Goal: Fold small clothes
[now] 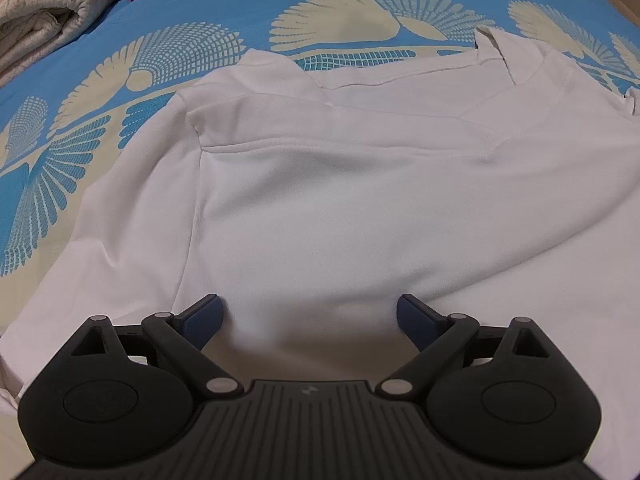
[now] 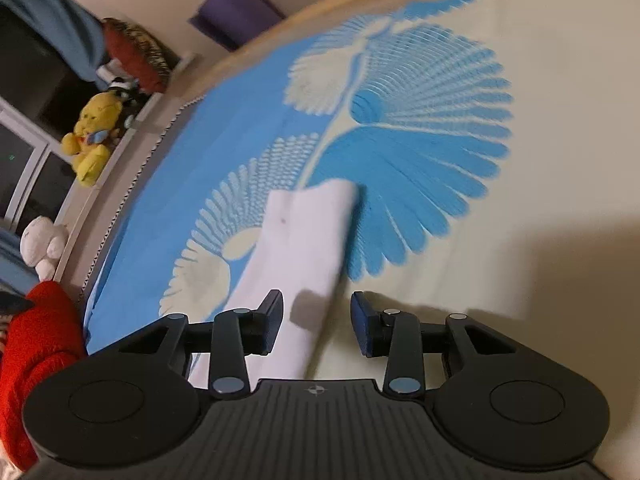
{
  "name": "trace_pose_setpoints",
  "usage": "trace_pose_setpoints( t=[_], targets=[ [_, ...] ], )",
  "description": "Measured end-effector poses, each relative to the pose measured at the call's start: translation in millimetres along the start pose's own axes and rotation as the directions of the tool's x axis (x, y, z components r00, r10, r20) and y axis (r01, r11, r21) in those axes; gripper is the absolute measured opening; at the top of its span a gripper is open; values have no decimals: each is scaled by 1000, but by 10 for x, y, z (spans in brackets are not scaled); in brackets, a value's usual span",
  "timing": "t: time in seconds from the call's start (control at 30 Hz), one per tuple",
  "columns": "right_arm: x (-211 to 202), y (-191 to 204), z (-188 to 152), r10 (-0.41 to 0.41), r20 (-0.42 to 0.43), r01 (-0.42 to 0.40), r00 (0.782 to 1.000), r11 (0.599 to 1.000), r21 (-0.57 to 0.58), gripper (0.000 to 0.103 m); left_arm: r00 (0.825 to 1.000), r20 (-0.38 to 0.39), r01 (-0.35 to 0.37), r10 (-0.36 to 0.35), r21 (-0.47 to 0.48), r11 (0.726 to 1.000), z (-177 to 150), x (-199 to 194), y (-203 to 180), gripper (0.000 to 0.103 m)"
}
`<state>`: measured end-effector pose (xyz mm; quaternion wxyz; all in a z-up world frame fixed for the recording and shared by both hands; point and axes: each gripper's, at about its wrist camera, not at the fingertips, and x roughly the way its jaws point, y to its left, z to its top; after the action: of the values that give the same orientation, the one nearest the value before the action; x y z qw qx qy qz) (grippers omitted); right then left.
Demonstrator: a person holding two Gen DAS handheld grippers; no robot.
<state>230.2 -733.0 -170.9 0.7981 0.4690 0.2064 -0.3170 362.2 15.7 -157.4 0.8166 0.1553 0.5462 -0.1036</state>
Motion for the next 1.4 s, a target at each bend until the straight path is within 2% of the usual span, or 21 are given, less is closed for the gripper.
trace_pose_setpoints(
  t=[0.03,0.1,0.13,0.17,0.2,0.27,0.3,0.37,0.43,0.47,0.53,0.63,0.73,0.83,0.9,1.0,1.07,1.13,1.2,1.33,1.4],
  targets=[
    [24,13,7,-5,12,5,1000,1000,-11,31,1000,0,4,-4,-3,1000,-1,2,10,97],
    [65,57,29,-21,29,21,999,1000,-19,3,1000,-2,8,-8,-4,1000,2,4,16,97],
    [48,60,38,-29,42,30,999,999,-19,2,1000,-4,9,-9,-4,1000,7,3,20,97],
    [-33,88,45,-38,110,42,993,999,-27,2,1000,-4,9,-9,-2,1000,9,2,22,97],
    [-140,97,58,-55,188,64,981,997,-41,2,1000,-3,8,-8,1,1000,11,-1,18,97],
    [-261,123,108,-146,273,158,951,987,-22,2,1000,3,10,-10,9,1000,8,-14,8,97],
    [-255,97,140,-214,269,220,939,975,5,2,1000,6,19,-19,12,1000,4,-25,3,97],
    [-178,0,146,-334,194,334,922,942,36,9,999,-5,39,-39,8,999,-4,-52,11,95],
    [-212,-40,109,-330,183,332,926,943,21,12,997,-5,80,-80,3,997,-7,-132,44,92],
    [-249,18,107,-358,187,366,915,931,-7,24,994,10,104,-104,-2,995,-6,-202,75,91],
    [-404,168,104,-371,216,386,903,922,-30,35,988,54,145,-143,-32,989,-1,-371,172,90],
    [-694,472,57,-293,237,320,927,943,-89,35,971,131,218,-201,-124,968,-25,-674,386,83],
    [-1020,864,-130,-186,200,225,962,955,-195,35,951,186,290,-248,-249,924,-112,-1018,621,74],
    [-1420,1267,-430,-38,96,69,995,939,-337,35,943,204,318,-262,-324,891,-232,-1392,754,53],
    [-1748,1469,-677,42,16,-31,999,903,-429,32,950,202,294,-238,-329,897,-370,-1653,760,38],
    [-2245,1624,-1039,155,-132,-202,979,831,-518,30,951,220,276,-216,-297,914,-681,-1984,715,31],
    [-2561,1630,-1320,169,-240,-279,956,780,-560,30,955,212,262,-208,-274,925,-974,-2110,678,31],
    [-2779,1568,-1594,119,-342,-309,932,753,-582,30,961,192,245,-197,-276,929,-1274,-2130,655,31],
    [-2898,1419,-1869,30,-414,-300,910,738,-604,30,966,154,247,-207,-325,913,-1577,-2031,669,31],
    [-3009,1064,-2368,-109,-462,-250,880,721,-647,31,968,83,248,-236,-443,862,-2074,-1781,720,31],
    [-3006,867,-2572,-158,-486,-234,859,724,-649,31,972,56,229,-228,-451,862,-2234,-1695,692,31]
  ],
)
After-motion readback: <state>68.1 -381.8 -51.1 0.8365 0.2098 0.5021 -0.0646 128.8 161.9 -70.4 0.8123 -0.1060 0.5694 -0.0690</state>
